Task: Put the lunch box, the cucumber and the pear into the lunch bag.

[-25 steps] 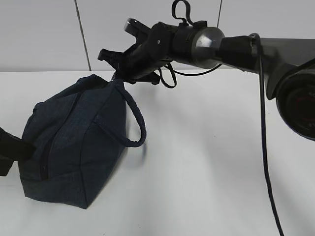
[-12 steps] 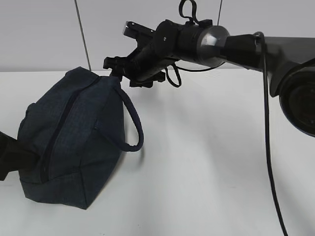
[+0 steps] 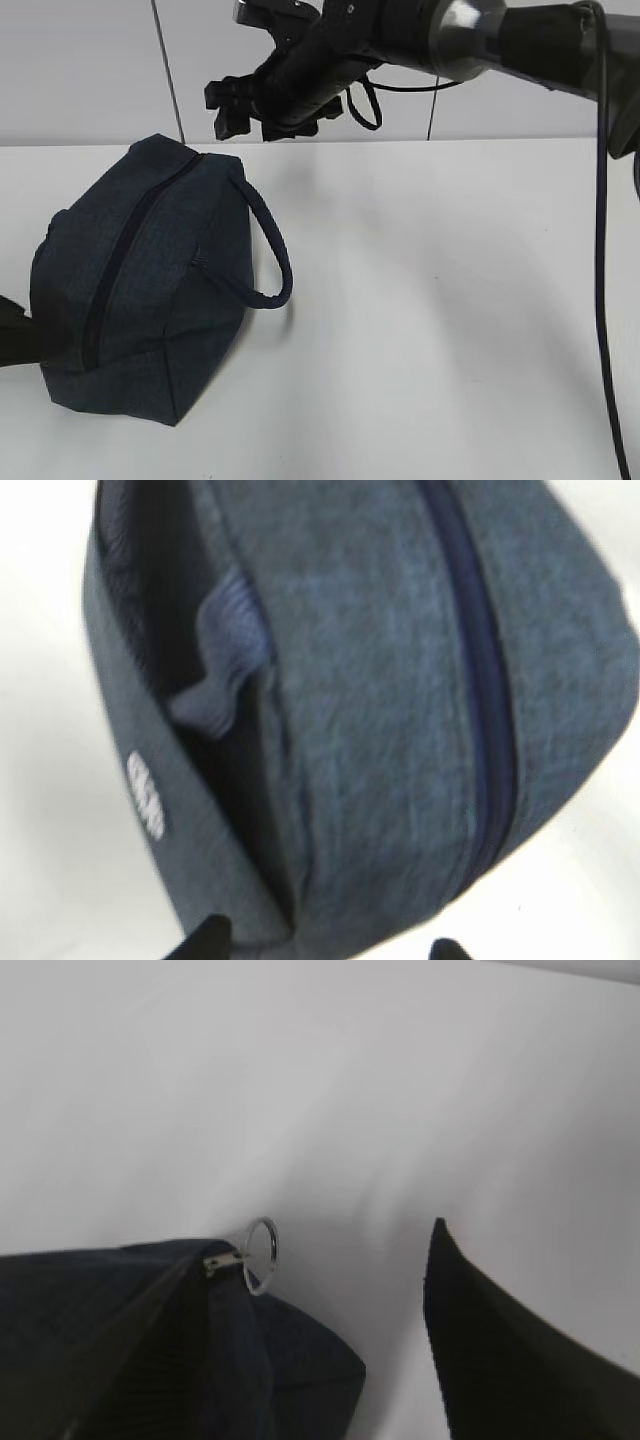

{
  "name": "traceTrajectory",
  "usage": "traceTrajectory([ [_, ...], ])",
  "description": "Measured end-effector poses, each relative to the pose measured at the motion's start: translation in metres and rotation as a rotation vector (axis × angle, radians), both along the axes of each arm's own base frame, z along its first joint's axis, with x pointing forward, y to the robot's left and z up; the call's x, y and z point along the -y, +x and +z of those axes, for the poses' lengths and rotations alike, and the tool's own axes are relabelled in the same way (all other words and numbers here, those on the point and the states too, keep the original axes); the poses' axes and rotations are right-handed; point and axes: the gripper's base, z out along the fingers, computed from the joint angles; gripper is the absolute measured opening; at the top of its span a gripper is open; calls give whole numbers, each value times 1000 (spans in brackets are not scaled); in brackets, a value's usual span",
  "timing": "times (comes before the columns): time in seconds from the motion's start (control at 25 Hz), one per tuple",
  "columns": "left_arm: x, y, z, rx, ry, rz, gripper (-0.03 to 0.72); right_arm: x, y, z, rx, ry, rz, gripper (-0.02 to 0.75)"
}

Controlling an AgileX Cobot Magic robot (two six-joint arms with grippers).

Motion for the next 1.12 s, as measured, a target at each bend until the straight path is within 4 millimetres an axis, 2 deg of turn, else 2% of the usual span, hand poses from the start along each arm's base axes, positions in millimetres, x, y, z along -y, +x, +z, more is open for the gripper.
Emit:
traceTrajectory([
  [0.12,-4,-5,1,-32,27,40,363,3,-5,1,-29,-57,29,529],
  [0.24,-6,-11,7,-28,29,86,365,9,-11,10,-36,-124,51,526],
  [0.48,-9,-23,21,27,16,135,365,22,-25,44,-9,-212,60,475],
  [0.6,-12,-28,26,45,28,161,365,26,-30,55,-7,-228,64,470],
  [0.88,-20,-37,29,41,78,232,365,33,-37,59,-44,-290,68,466],
  [1.12,-26,-41,32,43,107,322,365,46,-43,60,-106,-409,28,464],
])
